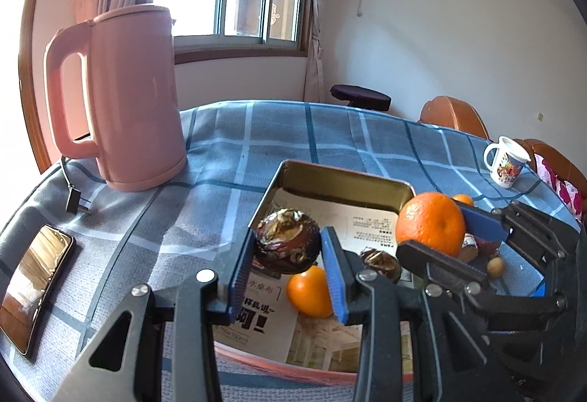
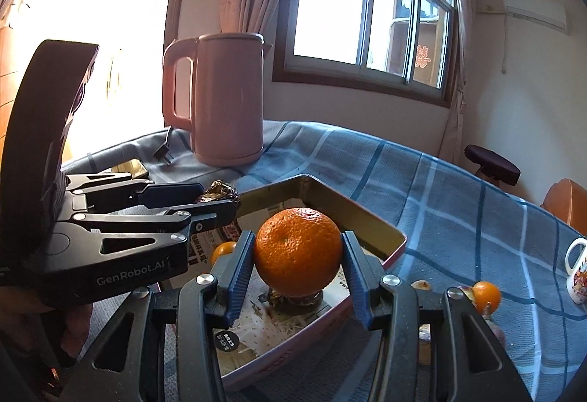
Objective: Organize fruits
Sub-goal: 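Carry the dark fruit in the left tool while the right tool carries the tangerine over the tin, then open the left tool to drop the dark fruit into the tin while the right tool releases the tangerine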
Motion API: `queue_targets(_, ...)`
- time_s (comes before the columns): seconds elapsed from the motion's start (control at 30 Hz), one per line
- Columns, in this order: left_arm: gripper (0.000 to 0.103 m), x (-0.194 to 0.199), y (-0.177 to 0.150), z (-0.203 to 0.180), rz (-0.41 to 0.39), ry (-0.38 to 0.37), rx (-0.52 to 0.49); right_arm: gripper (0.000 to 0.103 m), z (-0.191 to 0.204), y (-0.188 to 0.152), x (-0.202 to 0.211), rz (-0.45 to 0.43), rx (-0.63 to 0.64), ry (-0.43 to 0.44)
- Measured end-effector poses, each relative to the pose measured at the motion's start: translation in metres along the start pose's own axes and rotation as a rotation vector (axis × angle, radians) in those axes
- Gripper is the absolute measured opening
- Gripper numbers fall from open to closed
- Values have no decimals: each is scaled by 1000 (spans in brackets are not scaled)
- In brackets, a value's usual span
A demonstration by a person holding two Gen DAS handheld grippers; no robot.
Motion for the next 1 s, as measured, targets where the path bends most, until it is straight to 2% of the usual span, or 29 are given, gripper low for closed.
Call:
queue_targets(0.33,39,-6,-2,-2,34,10,-9,49,0,-3,-12,61,-7,16)
queue_targets(0.63,39,-8,-3,-6,52,7,-30,50,7,-8,-26,147,6,65)
queue_targets(0.7,40,-8,-3,-5,50,11,-27,56,10,-9,-28,163,16,72)
queue_targets(0.73,40,-7,-3,-5,45,14,-23,64,11,-10,-28,163,22,68)
queue_targets(0.77,40,-6,-3,-4,40,13,-19,67,12,-10,-27,159,25,66)
queue_targets(0.87,41,-4,-4,-2,35,11,-16,68,13,-9,-24,144,27,59)
queue_targets(0.9,45,-3,-4,-2,29,12,-12,68,12,-9,-23,139,23,56)
queue_targets(1.0,68,1,-4,0,10,30,1,68,9,-8,-21,127,12,56)
Point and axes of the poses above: each gripper's, at about its wrist camera, not at the fingertips, and x roughly against the way its jaws point, z to its left, y to its top, the point moved 2 cm from there along -x, roughly the way its jaws point, and after that the axes turned 15 degrees about y, right-handed, at the moved point
